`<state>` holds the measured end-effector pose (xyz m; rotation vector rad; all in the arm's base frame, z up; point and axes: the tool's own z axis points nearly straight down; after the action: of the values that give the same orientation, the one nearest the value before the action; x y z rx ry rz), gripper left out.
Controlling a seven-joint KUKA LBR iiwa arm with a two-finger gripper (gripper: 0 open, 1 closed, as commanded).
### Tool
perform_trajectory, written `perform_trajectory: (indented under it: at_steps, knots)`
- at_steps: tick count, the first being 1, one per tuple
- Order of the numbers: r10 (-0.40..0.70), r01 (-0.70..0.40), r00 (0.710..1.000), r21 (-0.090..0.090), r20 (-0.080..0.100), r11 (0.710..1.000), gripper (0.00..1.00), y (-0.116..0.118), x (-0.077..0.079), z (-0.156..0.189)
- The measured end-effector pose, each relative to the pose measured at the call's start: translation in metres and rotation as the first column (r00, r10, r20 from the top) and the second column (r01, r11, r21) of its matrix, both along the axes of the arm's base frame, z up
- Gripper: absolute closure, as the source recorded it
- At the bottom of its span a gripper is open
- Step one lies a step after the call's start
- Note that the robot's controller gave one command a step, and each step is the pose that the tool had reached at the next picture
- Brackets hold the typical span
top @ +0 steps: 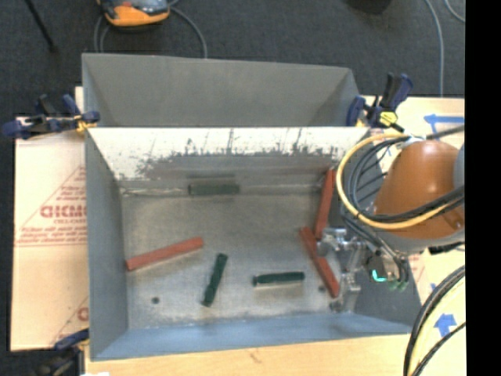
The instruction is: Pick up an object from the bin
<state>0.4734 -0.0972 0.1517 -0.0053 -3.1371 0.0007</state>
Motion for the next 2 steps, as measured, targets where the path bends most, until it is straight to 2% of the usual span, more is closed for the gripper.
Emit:
perform_trajectory:
  at_steps: [1,2]
  knots:
    - [0.004,-0.004,1.0,-0.001,0.008,1.0,0.0,0.0,0.002,0.003]
    - [0.043,-0.043,0.999,-0.003,0.015,0.999,0.0,0.028,0.016,-0.048]
